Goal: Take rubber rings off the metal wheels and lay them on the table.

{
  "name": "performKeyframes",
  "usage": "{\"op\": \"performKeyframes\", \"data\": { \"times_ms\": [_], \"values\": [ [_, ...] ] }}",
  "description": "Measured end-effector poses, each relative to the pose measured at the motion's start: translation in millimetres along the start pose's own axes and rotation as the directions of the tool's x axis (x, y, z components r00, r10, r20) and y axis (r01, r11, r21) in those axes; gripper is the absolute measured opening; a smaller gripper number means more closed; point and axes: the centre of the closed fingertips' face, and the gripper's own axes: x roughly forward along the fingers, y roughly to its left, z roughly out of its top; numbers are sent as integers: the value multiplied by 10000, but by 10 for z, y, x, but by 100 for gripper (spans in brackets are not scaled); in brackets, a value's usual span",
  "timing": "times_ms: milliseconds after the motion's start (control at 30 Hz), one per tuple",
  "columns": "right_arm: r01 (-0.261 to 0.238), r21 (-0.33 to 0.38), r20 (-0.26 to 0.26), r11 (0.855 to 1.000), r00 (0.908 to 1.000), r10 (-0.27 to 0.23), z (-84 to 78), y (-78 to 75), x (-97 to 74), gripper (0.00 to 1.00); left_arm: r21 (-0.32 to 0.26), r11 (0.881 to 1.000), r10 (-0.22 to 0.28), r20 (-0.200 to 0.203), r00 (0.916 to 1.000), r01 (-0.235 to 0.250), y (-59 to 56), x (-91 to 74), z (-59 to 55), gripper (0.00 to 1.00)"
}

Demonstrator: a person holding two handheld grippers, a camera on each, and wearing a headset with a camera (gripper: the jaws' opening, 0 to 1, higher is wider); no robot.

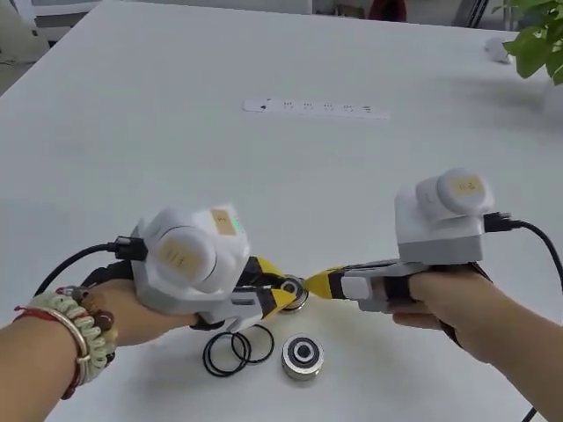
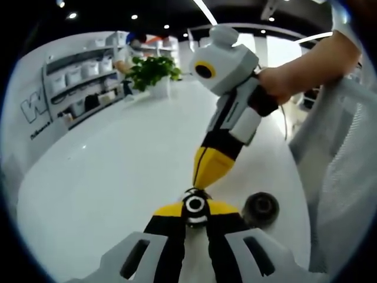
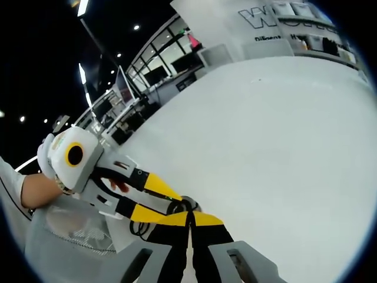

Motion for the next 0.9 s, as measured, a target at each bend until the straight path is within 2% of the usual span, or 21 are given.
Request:
{"op": "performKeyframes", "data": {
  "times_ms": [100,667,800,867,900],
  "values": [
    [9,-64,-51,10000,10000,-9,-8,10,5,0,-112,9999,-47,167,9998,49,-1,-3,-5,14],
    [-191,-48,-117,9998,9998,190,1,108,36,0,-43,9999,-121,246,9996,122,-3,-23,-12,14],
    [-344,-114,-86,9993,9994,343,15,167,46,0,-59,9999,-112,273,9996,113,-7,-24,-9,14],
    [-639,-56,74,9979,9979,639,45,235,57,0,-77,9999,-93,286,9995,96,-8,-24,-7,14],
    [-536,-219,-34,9983,9986,536,35,242,65,0,-81,9999,-74,295,9995,77,-5,-23,-6,14]
  ]
}}
